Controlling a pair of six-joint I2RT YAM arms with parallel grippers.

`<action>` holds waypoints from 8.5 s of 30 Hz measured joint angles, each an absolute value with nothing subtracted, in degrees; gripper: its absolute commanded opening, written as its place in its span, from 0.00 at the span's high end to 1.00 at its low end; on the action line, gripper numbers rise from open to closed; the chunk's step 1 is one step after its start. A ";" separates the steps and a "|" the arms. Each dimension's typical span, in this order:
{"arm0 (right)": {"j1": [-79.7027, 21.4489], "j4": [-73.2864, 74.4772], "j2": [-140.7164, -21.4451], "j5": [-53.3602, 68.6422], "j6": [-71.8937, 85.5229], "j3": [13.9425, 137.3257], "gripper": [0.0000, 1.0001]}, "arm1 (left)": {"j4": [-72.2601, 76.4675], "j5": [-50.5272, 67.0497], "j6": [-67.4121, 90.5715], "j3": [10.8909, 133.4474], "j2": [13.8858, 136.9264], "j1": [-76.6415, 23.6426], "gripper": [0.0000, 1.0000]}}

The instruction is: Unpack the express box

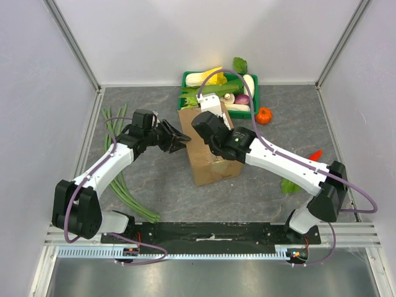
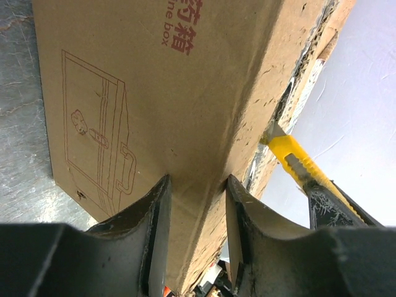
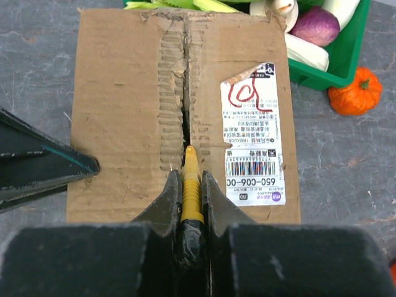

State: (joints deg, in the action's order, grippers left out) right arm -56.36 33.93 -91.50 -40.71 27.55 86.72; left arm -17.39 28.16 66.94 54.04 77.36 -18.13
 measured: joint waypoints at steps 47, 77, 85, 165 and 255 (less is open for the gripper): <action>-62.13 43.62 -80.49 -38.87 32.27 82.54 1.00 | -13.98 26.13 69.14 54.04 78.41 -18.13 0.48; -62.08 31.42 -82.30 -43.44 22.24 78.37 1.00 | -15.59 30.28 54.24 53.08 77.21 -20.05 0.25; -62.02 29.87 -82.13 -44.47 21.34 75.24 1.00 | -16.36 30.17 53.84 53.41 77.60 -20.38 0.33; -61.28 47.53 -79.77 -43.81 38.94 79.33 1.00 | -9.50 27.24 61.17 50.00 75.81 -31.24 0.67; -54.50 28.51 -72.86 -11.25 14.15 81.23 1.00 | -31.29 18.11 34.74 63.42 74.30 -11.60 0.27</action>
State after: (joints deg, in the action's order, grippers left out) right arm -54.50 28.51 -72.86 -11.25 14.15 81.23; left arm -31.29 18.11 34.74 63.42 74.30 -11.60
